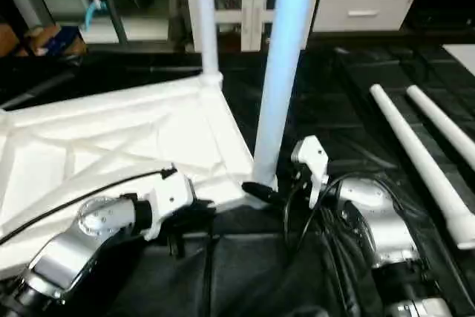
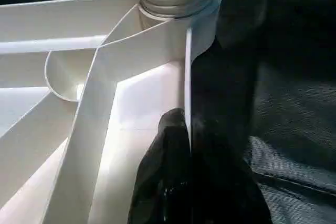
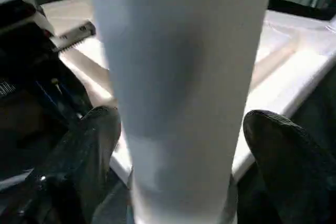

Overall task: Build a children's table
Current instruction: Rotate leg to tighten

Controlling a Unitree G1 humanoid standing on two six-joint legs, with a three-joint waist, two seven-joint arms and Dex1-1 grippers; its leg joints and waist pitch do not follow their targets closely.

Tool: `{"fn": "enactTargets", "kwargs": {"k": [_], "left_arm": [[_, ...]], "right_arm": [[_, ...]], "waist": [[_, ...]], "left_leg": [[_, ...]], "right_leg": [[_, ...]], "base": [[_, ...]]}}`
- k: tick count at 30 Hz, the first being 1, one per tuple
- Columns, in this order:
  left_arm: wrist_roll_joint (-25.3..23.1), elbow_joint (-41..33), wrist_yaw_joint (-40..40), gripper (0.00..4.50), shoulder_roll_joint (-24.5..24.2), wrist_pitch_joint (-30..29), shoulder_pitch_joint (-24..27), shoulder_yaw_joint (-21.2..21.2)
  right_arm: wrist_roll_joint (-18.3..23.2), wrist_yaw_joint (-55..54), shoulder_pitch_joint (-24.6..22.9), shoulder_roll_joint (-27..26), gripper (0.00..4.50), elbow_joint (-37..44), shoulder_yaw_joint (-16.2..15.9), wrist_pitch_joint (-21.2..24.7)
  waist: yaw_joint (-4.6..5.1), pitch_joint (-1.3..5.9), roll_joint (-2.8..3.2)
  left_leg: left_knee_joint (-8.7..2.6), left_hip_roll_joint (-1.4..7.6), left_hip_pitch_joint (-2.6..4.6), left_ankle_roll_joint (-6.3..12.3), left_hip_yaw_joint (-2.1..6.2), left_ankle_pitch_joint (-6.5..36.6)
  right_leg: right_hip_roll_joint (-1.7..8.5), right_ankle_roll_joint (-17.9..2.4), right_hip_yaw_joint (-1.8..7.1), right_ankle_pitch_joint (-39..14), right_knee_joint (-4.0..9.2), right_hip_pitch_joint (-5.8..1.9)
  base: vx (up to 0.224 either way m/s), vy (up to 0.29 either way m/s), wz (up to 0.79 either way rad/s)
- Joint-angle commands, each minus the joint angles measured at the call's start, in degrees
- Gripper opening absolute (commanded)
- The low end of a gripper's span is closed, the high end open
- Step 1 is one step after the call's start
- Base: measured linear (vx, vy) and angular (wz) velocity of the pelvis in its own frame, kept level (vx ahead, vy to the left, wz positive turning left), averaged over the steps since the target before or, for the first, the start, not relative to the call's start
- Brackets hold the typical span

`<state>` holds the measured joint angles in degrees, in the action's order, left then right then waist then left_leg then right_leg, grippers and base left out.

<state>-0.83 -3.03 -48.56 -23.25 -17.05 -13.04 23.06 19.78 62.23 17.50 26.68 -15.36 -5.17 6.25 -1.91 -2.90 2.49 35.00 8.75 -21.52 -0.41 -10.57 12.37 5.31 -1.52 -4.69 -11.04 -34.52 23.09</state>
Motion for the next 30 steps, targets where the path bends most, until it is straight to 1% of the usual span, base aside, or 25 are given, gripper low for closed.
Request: {"fn": "enactTargets", "kwargs": {"k": [1,2,3,4,5,6,7,8,9,10,12,16,20,21,23,24,26,27,28,29,30], "left_arm": [[0.9,-1.16,-0.46,0.0,0.15,1.11,0.18,0.44],[1.18,-1.2,-0.55,0.0,0.24,0.96,-0.02,0.33],[1.64,-1.29,-0.79,0.29,0.36,0.65,-0.14,0.2],[1.69,-1.3,-0.82,0.47,0.38,0.62,-0.15,0.18],[2.29,-1.62,-1.26,0.47,0.27,0.19,-0.36,0.1],[2.95,-2.04,-1.83,0.58,0.27,-0.54,-0.7,-0.01],[2.84,-2.05,-1.72,0.61,0.31,-0.46,-0.81,-0.04],[2.49,-1.99,-1.48,0.69,0.4,-0.2,-1.04,0.0],[1.81,-1.75,-1.24,0.81,0.56,0.45,-1.36,0.17],[1.62,-1.67,-1.13,0.93,0.64,0.64,-1.44,0.22],[1.26,-1.31,-0.96,0.93,1.37,0.67,-1.9,0.71],[0.79,-0.36,-0.3,0.93,2.54,0.49,-2.57,1.58],[-0.32,1.91,0.44,0.93,3.06,0.96,-3.26,2.92],[-0.72,2.44,0.94,0.93,3.23,1.04,-3.43,2.98],[-1.37,3.44,1.66,0.93,3.59,1.1,-3.84,2.96],[-2.34,4.46,2.23,0.93,3.75,1.38,-4.37,3.16],[-3.47,6.23,3.22,0.93,4.24,1.46,-5.32,3.34],[-3.76,6.59,3.46,0.93,4.29,1.5,-5.56,3.42],[-4.12,7.1,3.55,0.93,4.21,1.09,-6.01,3.7],[-4.2,7.29,3.58,0.93,4.16,1.01,-6.17,3.81],[-4.34,7.59,3.71,0.93,4.1,1.05,-6.42,3.92]], "right_arm": [[0.58,0.62,-0.43,0.49,4.03,1.81,-0.5,0.69],[0.58,0.81,-0.65,0.65,4.03,2.35,-0.59,1.03],[0.67,1.1,-0.79,0.85,4.07,2.76,-0.74,1.42],[0.67,1.13,-0.81,0.87,4.09,2.81,-0.75,1.46],[0.83,1.53,-1.06,1.33,4.09,3.59,-0.86,2.14],[1.07,1.99,-1.17,1.69,4.09,4.17,-0.8,2.95],[1.06,2.02,-1.18,1.71,4.09,4.22,-0.76,3.02],[1.06,2.09,-1.17,1.72,4.09,4.28,-0.71,3.13],[1.02,2.15,-1.16,1.71,4.09,4.37,-0.69,3.26],[1.0,2.17,-1.16,1.7,4.09,4.39,-0.7,3.27],[0.86,2.14,-1.24,1.57,4.09,4.65,-0.78,3.45],[0.81,2.07,-1.3,1.47,4.09,4.98,-0.85,3.82],[0.63,1.99,-1.47,1.44,4.09,5.35,-0.67,4.0],[0.62,1.97,-1.53,1.44,4.09,5.42,-0.65,3.99],[0.56,1.94,-1.56,1.4,4.09,5.53,-0.59,4.06],[0.54,1.92,-1.63,1.4,4.09,5.66,-0.57,4.07],[0.57,1.89,-1.82,1.39,4.09,5.97,-0.55,4.16],[0.55,1.88,-1.86,1.39,4.09,6.02,-0.57,4.13],[0.58,1.95,-2.0,1.45,4.09,6.31,-0.59,4.19],[0.58,1.97,-2.02,1.46,4.09,6.37,-0.61,4.21],[0.64,2.01,-2.07,1.5,4.09,6.54,-0.57,4.31]], "waist": [[0.09,2.98,-1.11],[0.2,2.95,-1.27],[0.24,3.02,-1.3],[0.29,3.04,-1.36],[0.28,3.09,-1.45],[0.14,3.24,-1.43],[0.08,3.29,-1.41],[0.08,3.4,-1.36],[0.22,3.42,-1.53],[0.14,3.45,-1.52],[0.1,3.48,-1.52],[0.04,3.53,-1.7],[0.06,3.44,-1.55],[0.11,3.45,-1.6],[0.14,3.45,-1.59],[0.17,3.42,-1.43],[0.16,3.47,-1.47],[0.12,3.45,-1.4],[0.15,3.45,-1.49],[0.11,3.43,-1.35],[0.11,3.42,-1.36]], "left_leg": [[-4.65,4.97,1.04,5.57,1.65,10.14],[-4.78,4.9,0.93,4.5,1.67,11.0],[-4.82,4.89,0.88,4.09,1.7,10.72],[-4.82,4.86,0.84,4.03,1.67,10.52],[-4.76,4.82,0.86,4.06,1.55,9.93],[-4.59,4.74,0.96,4.22,1.35,9.03],[-4.58,4.77,1.1,4.47,1.28,8.48],[-4.44,4.77,1.16,5.0,1.15,7.35],[-4.37,4.66,0.87,5.5,1.13,6.81],[-4.31,4.68,0.86,5.73,1.16,6.6],[-4.18,4.64,0.84,6.45,1.12,5.79],[-4.02,4.62,0.68,6.8,1.16,5.43],[-4.03,4.57,0.66,6.09,1.24,6.99],[-4.06,4.57,0.68,5.83,1.24,7.44],[-4.09,4.62,0.69,5.57,1.3,7.59],[-4.07,4.57,0.72,5.35,1.27,8.06],[-4.09,4.59,0.71,5.12,1.33,8.28],[-4.07,4.55,0.74,5.08,1.34,8.41],[-4.07,4.57,0.7,4.96,1.35,8.71],[-4.1,4.59,0.71,4.86,1.38,8.96],[-4.1,4.58,0.77,4.76,1.35,9.25]], "right_leg": [[3.83,-12.62,3.29,-13.26,4.26,-2.54],[3.79,-12.01,3.38,-13.98,4.34,-2.64],[3.79,-11.64,3.47,-13.61,4.23,-2.67],[3.77,-11.55,3.52,-13.44,4.2,-2.68],[3.75,-11.51,3.64,-12.91,4.18,-2.65],[3.75,-11.69,3.77,-11.79,3.98,-2.65],[3.7,-11.93,3.84,-10.93,3.97,-2.58],[3.6,-12.59,3.89,-8.81,3.74,-2.45],[3.54,-12.94,3.87,-7.64,3.6,-2.63],[3.64,-12.93,3.89,-7.29,3.56,-2.69],[3.7,-13.07,3.89,-6.54,3.52,-2.73],[3.81,-13.01,3.86,-6.98,3.53,-2.89],[3.72,-12.28,3.83,-9.79,3.8,-2.84],[3.67,-12.0,3.81,-10.43,3.87,-2.85],[3.65,-11.97,3.82,-10.32,3.86,-2.81],[3.58,-11.94,3.78,-10.53,3.89,-2.75],[3.64,-11.87,3.82,-10.43,3.89,-2.83],[3.64,-11.86,3.81,-10.57,3.93,-2.78],[3.68,-11.86,3.81,-10.77,3.93,-2.81],[3.71,-11.84,3.81,-11.07,3.94,-2.82],[3.72,-11.81,3.81,-11.44,4.03,-2.77]], "base": [[0.0,0.0,0.0],[0.0,0.0,0.0],[0.0,0.0,0.0],[0.0,0.0,0.0],[0.0,0.0,0.0],[0.0,0.0,0.0],[0.0,0.0,0.0],[0.0,0.0,0.0],[0.0,0.0,0.0],[0.0,0.0,0.0],[0.0,0.0,0.0],[0.0,0.0,0.0],[0.0,0.0,0.0],[0.0,0.0,0.0],[0.0,0.0,0.0],[0.0,0.0,0.0],[0.0,0.0,0.0],[0.0,0.0,0.0],[0.0,0.0,0.0],[0.0,0.0,0.0],[0.0,0.0,0.0]]}}
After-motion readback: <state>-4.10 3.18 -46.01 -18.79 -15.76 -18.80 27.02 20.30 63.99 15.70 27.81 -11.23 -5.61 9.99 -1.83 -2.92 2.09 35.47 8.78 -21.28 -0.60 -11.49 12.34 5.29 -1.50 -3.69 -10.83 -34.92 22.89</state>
